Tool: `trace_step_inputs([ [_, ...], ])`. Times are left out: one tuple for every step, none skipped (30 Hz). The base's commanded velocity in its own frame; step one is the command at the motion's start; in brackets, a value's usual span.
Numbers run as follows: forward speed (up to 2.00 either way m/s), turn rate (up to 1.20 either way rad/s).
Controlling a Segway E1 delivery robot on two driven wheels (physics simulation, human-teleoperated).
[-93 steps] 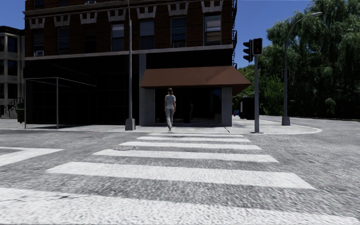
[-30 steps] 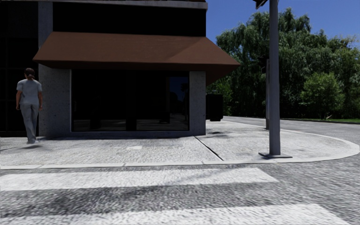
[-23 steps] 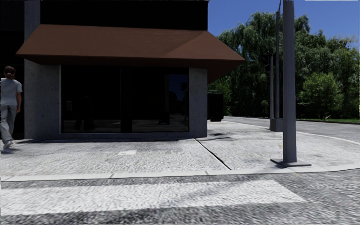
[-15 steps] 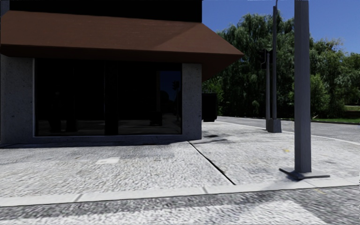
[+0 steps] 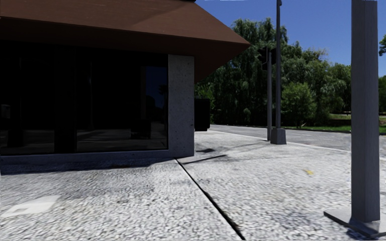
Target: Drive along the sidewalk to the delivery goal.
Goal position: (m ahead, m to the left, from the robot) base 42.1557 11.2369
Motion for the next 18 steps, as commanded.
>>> trace_step_inputs([
  [2.00,-0.57],
  [2.00,-0.59],
  [2.00,-0.61],
  [2.00,-0.61],
  [2.00,-0.61],
  [2.00,-0.61],
  [2.00,-0.62],
  [2.00,-0.62],
  [2.00,-0.62],
  [2.00,-0.62],
  [2.00,-0.48],
  [2.00,-0.21],
  [2.00,-0.21],
  [2.00,0.00],
  [2.00,0.00],
  [2.00,0.00],
  [2.00,0.00],
  [2.00,0.00],
])
